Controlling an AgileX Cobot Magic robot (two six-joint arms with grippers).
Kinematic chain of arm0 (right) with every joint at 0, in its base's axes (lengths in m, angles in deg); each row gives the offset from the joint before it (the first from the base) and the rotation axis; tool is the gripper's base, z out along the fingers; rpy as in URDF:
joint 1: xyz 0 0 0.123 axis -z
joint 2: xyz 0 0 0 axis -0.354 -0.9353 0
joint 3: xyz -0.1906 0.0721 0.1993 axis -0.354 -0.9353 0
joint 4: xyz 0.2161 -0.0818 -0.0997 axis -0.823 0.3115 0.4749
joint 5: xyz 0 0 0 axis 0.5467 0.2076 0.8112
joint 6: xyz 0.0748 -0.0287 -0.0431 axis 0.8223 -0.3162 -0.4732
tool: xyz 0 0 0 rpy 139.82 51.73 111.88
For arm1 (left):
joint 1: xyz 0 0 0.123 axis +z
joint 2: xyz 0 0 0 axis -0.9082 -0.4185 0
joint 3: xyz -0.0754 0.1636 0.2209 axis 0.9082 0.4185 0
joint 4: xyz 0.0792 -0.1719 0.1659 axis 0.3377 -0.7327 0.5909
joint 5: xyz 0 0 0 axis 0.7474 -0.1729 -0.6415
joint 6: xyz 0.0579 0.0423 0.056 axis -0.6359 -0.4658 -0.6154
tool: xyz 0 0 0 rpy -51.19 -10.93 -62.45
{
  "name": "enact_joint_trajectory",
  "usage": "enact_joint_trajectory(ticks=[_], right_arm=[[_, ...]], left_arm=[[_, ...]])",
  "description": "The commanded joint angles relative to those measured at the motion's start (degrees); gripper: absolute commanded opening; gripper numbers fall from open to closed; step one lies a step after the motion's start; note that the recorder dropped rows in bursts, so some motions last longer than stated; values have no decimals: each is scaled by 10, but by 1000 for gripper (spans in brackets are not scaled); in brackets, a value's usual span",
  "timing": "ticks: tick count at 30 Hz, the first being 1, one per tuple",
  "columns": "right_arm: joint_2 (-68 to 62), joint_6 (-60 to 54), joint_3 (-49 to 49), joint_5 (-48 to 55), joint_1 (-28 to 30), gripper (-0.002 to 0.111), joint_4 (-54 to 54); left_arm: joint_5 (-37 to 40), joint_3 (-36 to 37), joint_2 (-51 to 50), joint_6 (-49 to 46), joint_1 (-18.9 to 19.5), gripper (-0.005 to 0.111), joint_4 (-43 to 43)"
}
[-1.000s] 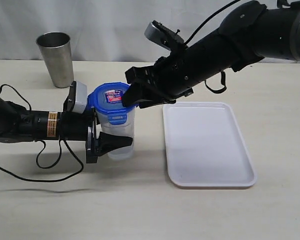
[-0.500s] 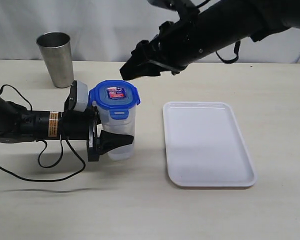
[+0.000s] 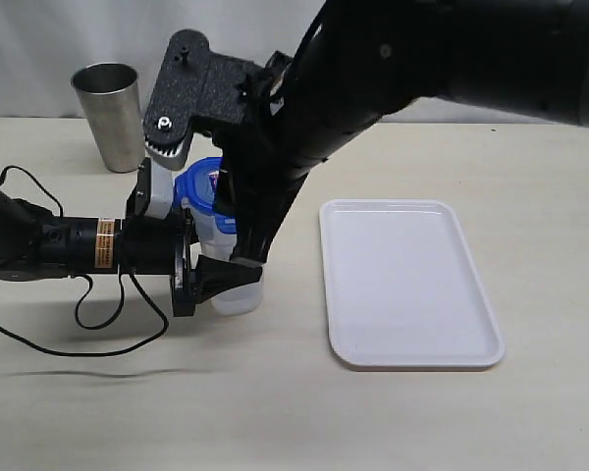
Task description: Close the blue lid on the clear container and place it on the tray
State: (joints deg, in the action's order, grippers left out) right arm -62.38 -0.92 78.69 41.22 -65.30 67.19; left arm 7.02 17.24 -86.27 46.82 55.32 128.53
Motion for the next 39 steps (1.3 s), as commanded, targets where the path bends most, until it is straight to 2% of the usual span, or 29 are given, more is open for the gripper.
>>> enact_joint_trajectory(ticks=[1,3,14,26,33,39], right_arm=[[-24,0,-1,-5,-3,41,27],[-30,14,-1,-5,-3,41,54],[-54,-3,-8,8,-3,41,53],[-92,-78,-9,8,-3,41,56],[-120,-76,-9,9,-3,41,91],[-134,-1,-9,5,-3,41,179]], left_arm=[[-7,2,2,2,-1,0,-11],[-7,2,2,2,-1,0,-11],[-7,2,2,2,-1,0,-14],[-7,2,2,2,-1,0,-14],[-7,2,2,4,-1,0,-12],[-7,2,2,5,-1,0,-11]])
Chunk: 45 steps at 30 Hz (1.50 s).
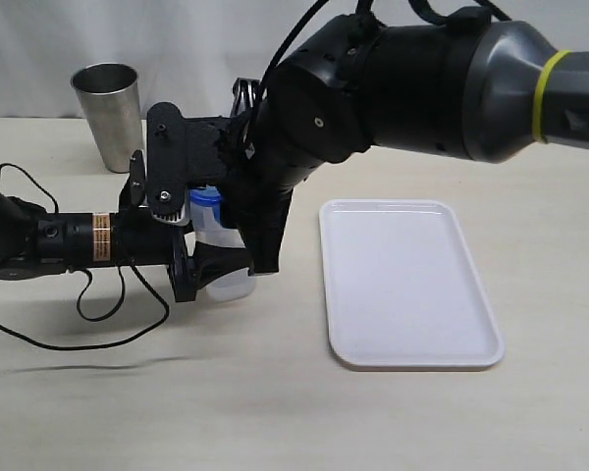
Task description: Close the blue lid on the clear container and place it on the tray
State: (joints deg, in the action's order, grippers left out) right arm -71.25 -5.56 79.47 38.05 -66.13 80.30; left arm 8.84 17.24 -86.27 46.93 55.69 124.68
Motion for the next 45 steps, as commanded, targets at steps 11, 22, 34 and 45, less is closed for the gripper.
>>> enact_joint_trajectory(ticks=[11,22,34,45], right_arm=[[-47,27,-26,-18,6,39,41],[-52,33,-36,-14,6,36,41],[-9,93,-36,47,6,41,18],[90,122,-34,74,6,58,-86]], left_arm=[[-25,2,2,17,-5,0,35],[-25,2,2,15,-5,0,34],[-25,2,2,-38,-5,0,3],[-25,2,2,-134,-5,0,48]])
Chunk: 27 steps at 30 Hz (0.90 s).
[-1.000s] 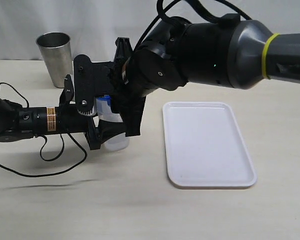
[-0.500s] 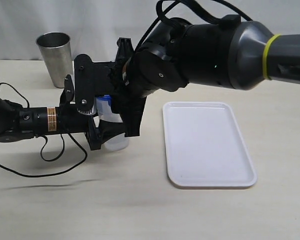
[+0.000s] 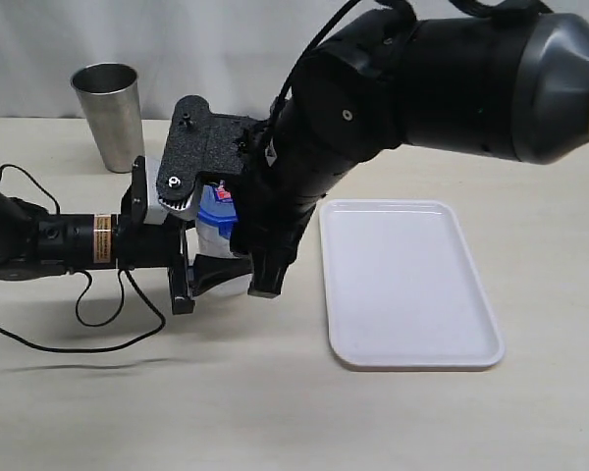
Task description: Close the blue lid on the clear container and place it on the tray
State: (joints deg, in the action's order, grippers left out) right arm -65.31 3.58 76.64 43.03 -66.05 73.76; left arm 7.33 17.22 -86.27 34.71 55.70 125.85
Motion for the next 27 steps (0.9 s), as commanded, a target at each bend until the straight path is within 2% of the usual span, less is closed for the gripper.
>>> enact_joint_trajectory(ticks=[1,10,14,17,21,27], right_arm=[[38,31,-6,27,5,58,-21],[113,62,-6,25,8,58,-43],[116,62,-6,29,39,58,-99],[102,22,7,79,78,58,-165],[78,-107,36,170,119,58,-311],[36,-106,70,229,148,56,-322]], left_arm=[[-10,3,2,-16,-5,0,42],[-10,3,27,-59,-5,0,105],[-10,3,44,-59,-11,0,138],[-10,3,50,-59,-27,0,152],[-10,3,51,-62,-52,0,170],[-10,3,51,-63,-70,0,198]])
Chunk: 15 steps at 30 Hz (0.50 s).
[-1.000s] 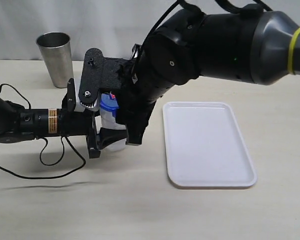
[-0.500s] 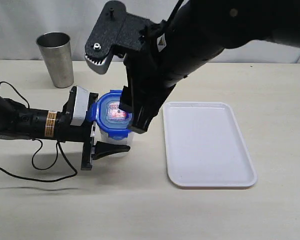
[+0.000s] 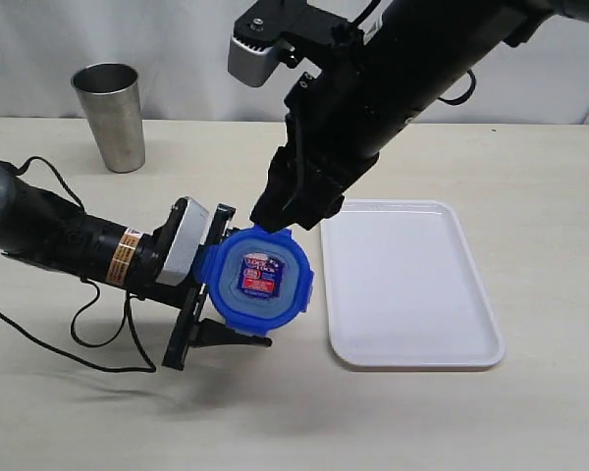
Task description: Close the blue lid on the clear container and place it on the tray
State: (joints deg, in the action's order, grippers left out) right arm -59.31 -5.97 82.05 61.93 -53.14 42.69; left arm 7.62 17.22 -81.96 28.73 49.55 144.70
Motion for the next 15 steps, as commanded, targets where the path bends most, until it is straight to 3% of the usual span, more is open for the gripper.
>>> enact_joint_trajectory(ticks=[1,12,15], right_arm=[[-31,-9,16,49,19,56,-11],[-80,-19,16,19,16,55,-22],[-88,-28,16,27,16,48,-31]], left_arm=[[-13,3,8,-3,-9,0,9],[-13,3,8,4,-9,0,6],[-13,3,8,4,-9,0,5]])
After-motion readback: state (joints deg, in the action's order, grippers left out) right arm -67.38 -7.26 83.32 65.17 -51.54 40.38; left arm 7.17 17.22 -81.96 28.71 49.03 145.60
